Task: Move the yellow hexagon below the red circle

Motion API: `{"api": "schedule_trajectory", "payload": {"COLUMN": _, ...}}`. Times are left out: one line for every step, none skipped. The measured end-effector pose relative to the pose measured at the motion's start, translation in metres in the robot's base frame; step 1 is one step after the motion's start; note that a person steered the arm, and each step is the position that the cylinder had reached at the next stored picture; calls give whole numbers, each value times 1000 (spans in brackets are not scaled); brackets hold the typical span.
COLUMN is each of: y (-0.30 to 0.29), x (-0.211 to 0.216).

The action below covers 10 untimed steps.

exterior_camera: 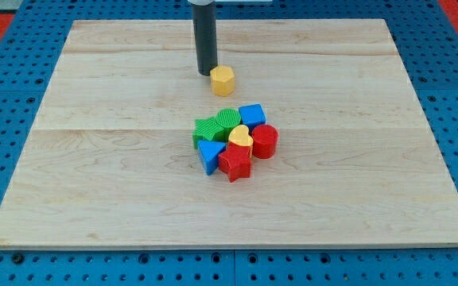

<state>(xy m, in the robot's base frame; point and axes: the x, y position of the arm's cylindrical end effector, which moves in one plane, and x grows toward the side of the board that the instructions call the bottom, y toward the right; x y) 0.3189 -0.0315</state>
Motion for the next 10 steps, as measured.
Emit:
{"api": "schedule_trajectory", "payload": {"y": -16, "x": 19}}
{"api": "schedule_trajectory", "payload": {"y": -16, "x": 38}}
{"api": "schedule_trajectory", "payload": {"y": 5, "x": 24}}
{"api": "schedule_trajectory", "payload": {"y": 26, "x": 1}}
{"api": "schedule_trajectory", "payload": {"y": 66, "x": 6}}
{"api": "schedule_trajectory", "payload": {"y": 110, "x": 15}}
{"api": "schedule_trajectory", "payload": {"y": 126, "x": 33}}
{"api": "schedule_trajectory", "payload": {"y": 141, "x": 63}}
{"api": "schedule_trajectory", "payload": {"y": 167, "x": 62}}
{"api": "schedule_trajectory", "payload": {"y": 185, "x": 53}}
